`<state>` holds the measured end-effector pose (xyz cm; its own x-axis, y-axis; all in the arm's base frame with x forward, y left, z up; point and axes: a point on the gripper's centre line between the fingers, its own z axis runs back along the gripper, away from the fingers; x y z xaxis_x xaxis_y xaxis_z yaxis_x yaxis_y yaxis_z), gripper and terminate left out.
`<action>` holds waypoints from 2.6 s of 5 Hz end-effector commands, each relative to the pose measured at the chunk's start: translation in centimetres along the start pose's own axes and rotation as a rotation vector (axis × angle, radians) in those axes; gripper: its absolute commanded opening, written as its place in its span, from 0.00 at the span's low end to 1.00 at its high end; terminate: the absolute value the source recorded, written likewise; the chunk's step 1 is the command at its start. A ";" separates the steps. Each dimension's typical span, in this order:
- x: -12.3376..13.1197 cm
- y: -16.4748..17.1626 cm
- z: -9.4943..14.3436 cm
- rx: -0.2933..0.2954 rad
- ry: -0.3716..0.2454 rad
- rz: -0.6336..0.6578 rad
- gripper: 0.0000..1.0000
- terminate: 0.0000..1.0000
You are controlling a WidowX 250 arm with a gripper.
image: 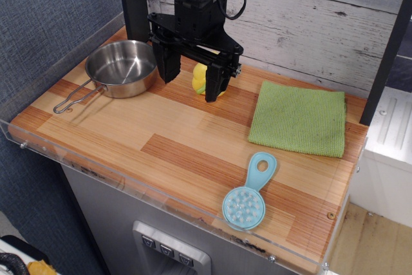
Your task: Move the capsicum on the green table cloth.
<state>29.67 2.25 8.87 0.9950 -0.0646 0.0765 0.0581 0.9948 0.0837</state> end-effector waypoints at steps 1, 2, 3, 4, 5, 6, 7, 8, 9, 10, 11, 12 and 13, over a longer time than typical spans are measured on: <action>0.0 0.0 0.0 0.000 0.000 0.000 1.00 0.00; 2.7 0.8 -0.8 0.011 0.014 0.046 1.00 0.00; 5.8 2.0 -1.3 -0.017 -0.021 0.102 1.00 0.00; 7.9 3.0 -1.7 -0.030 -0.039 0.166 1.00 0.00; 8.4 3.0 -2.5 0.003 -0.019 0.185 1.00 0.00; 8.3 2.8 -3.6 0.005 0.000 0.192 1.00 0.00; 8.0 2.5 -4.2 0.007 0.015 0.196 1.00 0.00; 7.5 2.2 -4.5 0.006 0.024 0.191 1.00 0.00; 7.1 2.0 -4.6 0.001 0.030 0.194 1.00 0.00; 6.9 1.8 -4.8 0.007 0.037 0.196 0.00 0.00; 6.8 1.9 -4.6 0.007 0.036 0.190 0.00 0.00; 6.7 1.5 -2.4 0.003 -0.019 0.167 0.00 0.00; 6.5 -0.2 -0.2 -0.002 -0.089 0.119 0.00 0.00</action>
<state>35.78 1.02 7.31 0.9921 0.0423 0.1180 -0.0503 0.9966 0.0656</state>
